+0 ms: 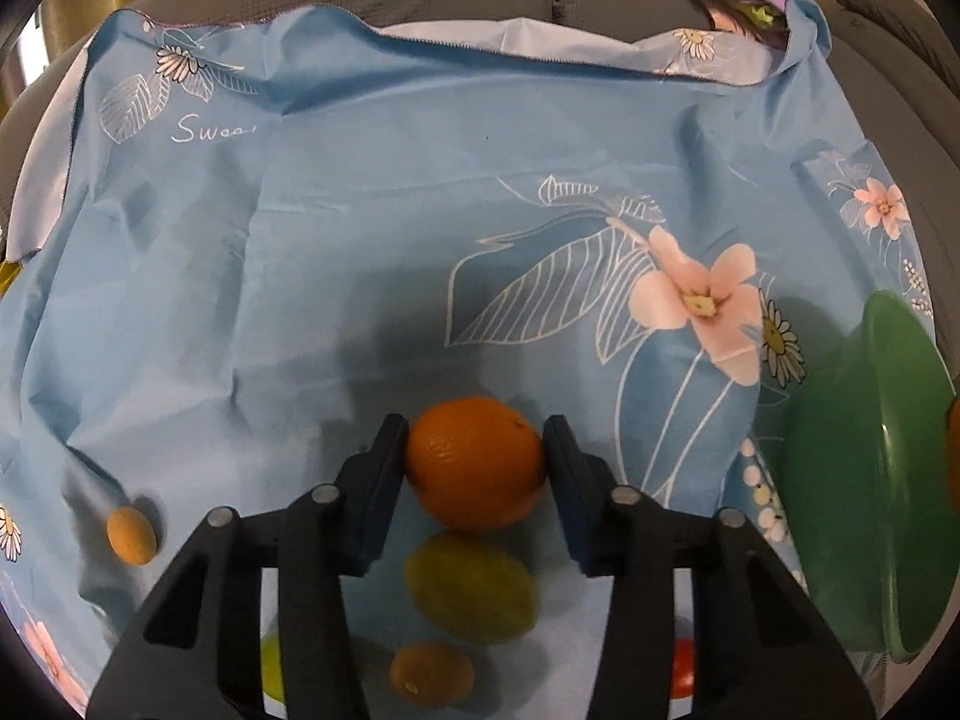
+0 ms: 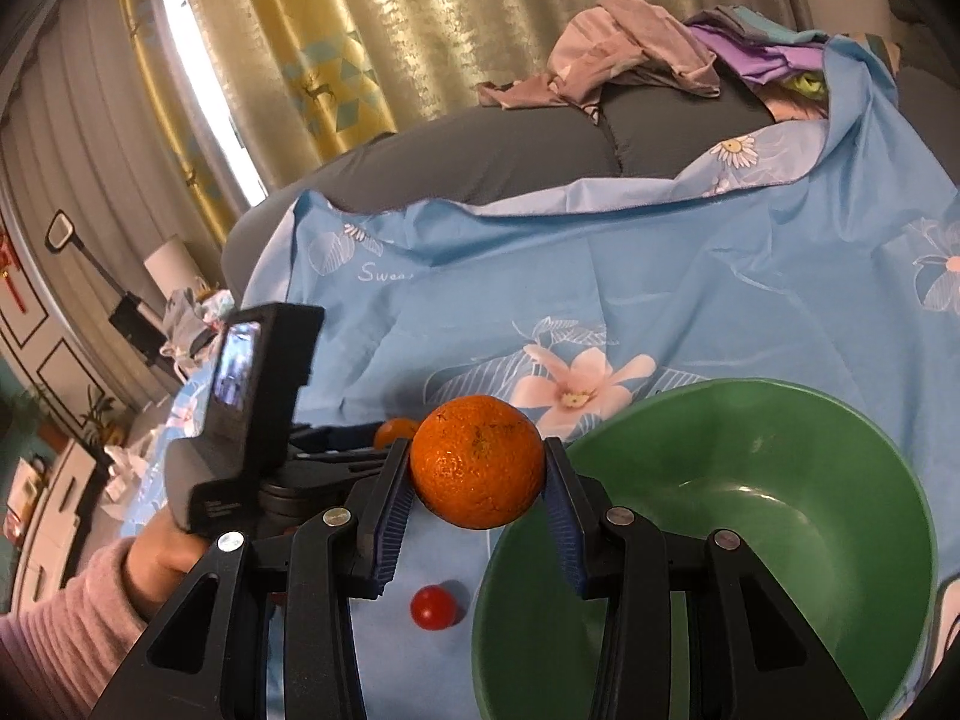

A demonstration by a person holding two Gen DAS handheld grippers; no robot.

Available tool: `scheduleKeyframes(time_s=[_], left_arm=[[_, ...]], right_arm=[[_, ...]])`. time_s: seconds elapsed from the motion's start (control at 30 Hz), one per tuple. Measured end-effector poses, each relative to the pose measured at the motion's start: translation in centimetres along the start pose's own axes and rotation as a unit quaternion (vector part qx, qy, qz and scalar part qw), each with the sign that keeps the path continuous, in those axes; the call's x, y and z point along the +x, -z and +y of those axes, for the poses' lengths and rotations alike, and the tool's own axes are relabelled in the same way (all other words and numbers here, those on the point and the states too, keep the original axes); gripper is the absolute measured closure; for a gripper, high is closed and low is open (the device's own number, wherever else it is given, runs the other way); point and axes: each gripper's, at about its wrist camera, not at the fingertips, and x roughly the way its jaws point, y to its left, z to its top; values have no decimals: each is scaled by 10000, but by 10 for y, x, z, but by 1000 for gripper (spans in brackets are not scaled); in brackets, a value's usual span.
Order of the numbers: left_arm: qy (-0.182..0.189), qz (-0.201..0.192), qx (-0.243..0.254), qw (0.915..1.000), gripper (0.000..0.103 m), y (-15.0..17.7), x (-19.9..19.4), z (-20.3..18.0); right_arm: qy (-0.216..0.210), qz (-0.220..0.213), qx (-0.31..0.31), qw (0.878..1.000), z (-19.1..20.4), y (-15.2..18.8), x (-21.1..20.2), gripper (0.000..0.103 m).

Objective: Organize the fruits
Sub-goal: 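Carry both oranges over the green bowl and open both tools to drop them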

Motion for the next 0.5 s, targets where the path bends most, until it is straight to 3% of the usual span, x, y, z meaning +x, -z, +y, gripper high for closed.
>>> scheduleKeyframes(time_s=[0.23,0.5], left_arm=[[137,-43,-76,9999,59,-2,-5,4],[336,-567,58,9978,59,11,-68,3]], right_arm=[[67,-35,-4,10000,-1,4,-9,60],[183,-101,26,9998,-4,10,-24,60]])
